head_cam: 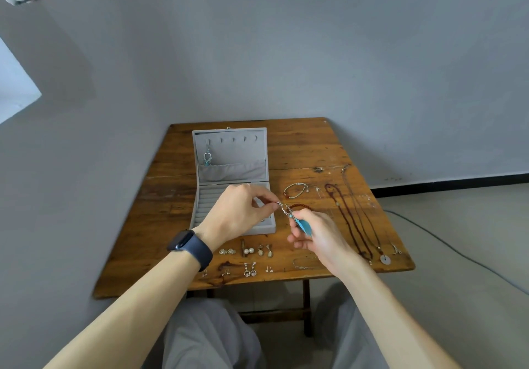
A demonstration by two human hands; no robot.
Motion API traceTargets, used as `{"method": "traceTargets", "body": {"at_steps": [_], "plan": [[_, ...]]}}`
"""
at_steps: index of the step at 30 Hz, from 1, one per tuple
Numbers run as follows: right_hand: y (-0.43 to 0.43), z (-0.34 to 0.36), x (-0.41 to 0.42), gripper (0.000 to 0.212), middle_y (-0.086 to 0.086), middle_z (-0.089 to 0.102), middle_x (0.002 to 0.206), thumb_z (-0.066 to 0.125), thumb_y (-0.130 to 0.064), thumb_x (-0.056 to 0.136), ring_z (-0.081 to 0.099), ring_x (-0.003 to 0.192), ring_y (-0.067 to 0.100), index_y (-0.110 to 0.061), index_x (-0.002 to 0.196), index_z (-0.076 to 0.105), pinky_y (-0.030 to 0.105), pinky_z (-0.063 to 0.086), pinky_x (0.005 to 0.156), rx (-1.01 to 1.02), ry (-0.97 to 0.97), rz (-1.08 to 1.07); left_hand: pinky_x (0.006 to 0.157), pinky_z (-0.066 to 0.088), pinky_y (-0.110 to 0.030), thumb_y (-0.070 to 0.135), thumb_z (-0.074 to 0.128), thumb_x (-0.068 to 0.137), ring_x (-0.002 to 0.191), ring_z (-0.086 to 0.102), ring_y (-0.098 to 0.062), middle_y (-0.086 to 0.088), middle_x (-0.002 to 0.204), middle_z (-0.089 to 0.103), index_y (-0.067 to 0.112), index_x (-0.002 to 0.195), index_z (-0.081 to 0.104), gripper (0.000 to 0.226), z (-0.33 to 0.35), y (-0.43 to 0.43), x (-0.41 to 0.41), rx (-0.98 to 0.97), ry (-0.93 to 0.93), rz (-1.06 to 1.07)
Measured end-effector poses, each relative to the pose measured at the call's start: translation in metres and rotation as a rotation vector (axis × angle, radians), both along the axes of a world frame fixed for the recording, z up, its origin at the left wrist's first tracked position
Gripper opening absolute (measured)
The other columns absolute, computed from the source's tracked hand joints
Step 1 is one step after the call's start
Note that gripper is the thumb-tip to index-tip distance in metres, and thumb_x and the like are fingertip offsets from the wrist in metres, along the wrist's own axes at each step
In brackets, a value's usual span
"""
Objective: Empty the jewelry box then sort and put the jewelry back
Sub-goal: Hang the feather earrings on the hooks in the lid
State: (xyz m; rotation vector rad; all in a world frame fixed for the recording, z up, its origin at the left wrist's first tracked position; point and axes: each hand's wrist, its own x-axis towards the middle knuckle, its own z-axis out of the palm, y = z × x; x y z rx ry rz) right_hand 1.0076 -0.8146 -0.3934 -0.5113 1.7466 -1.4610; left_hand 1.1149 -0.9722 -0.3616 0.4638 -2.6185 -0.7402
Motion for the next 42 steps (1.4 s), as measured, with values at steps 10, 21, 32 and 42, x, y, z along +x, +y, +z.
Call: {"method": "traceTargets", "body": {"at_steps": [10, 21, 32, 42], "plan": [[-0.011, 0.002, -0.003, 0.032, 0.002, 0.067, 0.078, 0.051, -0.039, 0.101, 0.065, 0.075, 0.017, -0.016, 0.086, 0.065, 0.033, 0.052, 0.074, 0.007, -0.187, -0.190, 0.068, 0.060, -0.032, 0.039, 0.061, 0.098, 0.080, 0.065, -0.010, 0.010, 0.099, 0.070, 0.027, 0.106, 0.073, 0.019, 0.011, -0.009, 0.008, -0.377, 0.004, -0.034], [-0.020, -0.012, 0.010, 0.031, -0.021, 0.068, 0.110, 0.061, -0.047, 0.095, 0.059, 0.103, -0.006, -0.029, 0.119, 0.069, 0.014, 0.042, 0.081, 0.001, 0.433, 0.126, 0.067, 0.059, -0.031, 0.038, 0.060, 0.095, 0.079, 0.064, -0.012, 0.011, 0.091, 0.068, 0.028, 0.098, 0.073, 0.016, 0.020, -0.014, 0.005, -0.422, -0.209, -0.051], [-0.022, -0.011, 0.002, 0.027, 0.000, 0.063, 0.076, 0.054, -0.028, 0.101, 0.062, 0.080, 0.018, -0.013, 0.087, 0.072, 0.040, 0.052, 0.085, -0.093, 0.013, 0.032, 0.075, 0.056, -0.023, 0.029, 0.064, 0.097, 0.086, 0.066, -0.007, 0.014, 0.099, 0.069, 0.028, 0.104, 0.072, 0.011, 0.014, -0.020, 0.005, -0.113, -0.164, -0.124], [-0.021, -0.017, 0.000, 0.030, 0.000, 0.075, 0.104, 0.047, -0.034, 0.104, 0.069, 0.102, 0.021, -0.016, 0.115, 0.069, 0.038, 0.051, 0.093, -0.101, -0.094, 0.089, 0.075, 0.057, -0.027, 0.024, 0.065, 0.096, 0.073, 0.073, -0.011, 0.005, 0.089, 0.072, 0.017, 0.096, 0.071, 0.009, 0.019, -0.022, -0.003, 0.373, -0.171, -0.056]]}}
